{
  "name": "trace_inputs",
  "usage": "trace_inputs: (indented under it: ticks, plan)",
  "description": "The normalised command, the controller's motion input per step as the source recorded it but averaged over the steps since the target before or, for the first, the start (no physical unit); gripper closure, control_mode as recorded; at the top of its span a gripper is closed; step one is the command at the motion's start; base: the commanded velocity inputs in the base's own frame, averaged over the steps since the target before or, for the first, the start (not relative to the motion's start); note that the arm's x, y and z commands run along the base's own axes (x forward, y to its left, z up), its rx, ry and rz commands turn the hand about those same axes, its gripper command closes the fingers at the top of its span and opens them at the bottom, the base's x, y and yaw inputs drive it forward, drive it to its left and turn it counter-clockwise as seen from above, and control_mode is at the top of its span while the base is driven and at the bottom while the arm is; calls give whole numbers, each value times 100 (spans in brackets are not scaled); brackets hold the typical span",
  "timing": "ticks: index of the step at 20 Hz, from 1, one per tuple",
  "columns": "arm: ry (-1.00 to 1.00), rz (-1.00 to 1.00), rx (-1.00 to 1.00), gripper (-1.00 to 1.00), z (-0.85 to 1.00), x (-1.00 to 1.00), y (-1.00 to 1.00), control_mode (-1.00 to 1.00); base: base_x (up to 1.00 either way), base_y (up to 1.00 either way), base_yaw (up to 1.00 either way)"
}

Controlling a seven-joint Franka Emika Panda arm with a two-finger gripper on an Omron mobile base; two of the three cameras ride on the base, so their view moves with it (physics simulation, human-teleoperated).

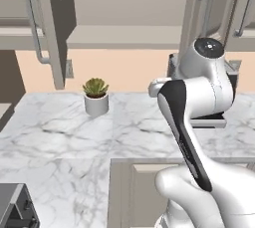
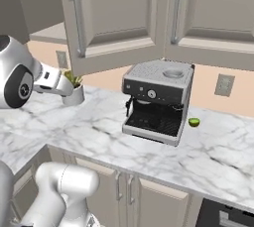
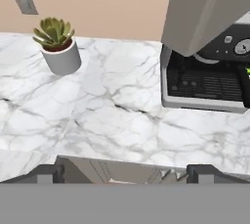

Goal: Close all open cabinet doors.

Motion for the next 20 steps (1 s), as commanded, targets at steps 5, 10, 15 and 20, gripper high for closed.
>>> trace_inputs:
  ticks: [5,10,15,20]
  plan:
    - [0,0,0,-100,0,0,0,100,21,73,0]
    - [0,0,0,-100,0,0,0,100,16,45,0]
    - [0,0,0,-100,0,0,0,100,40,4,-3]
    - [0,0,0,-100,0,0,0,100,27,12,-5]
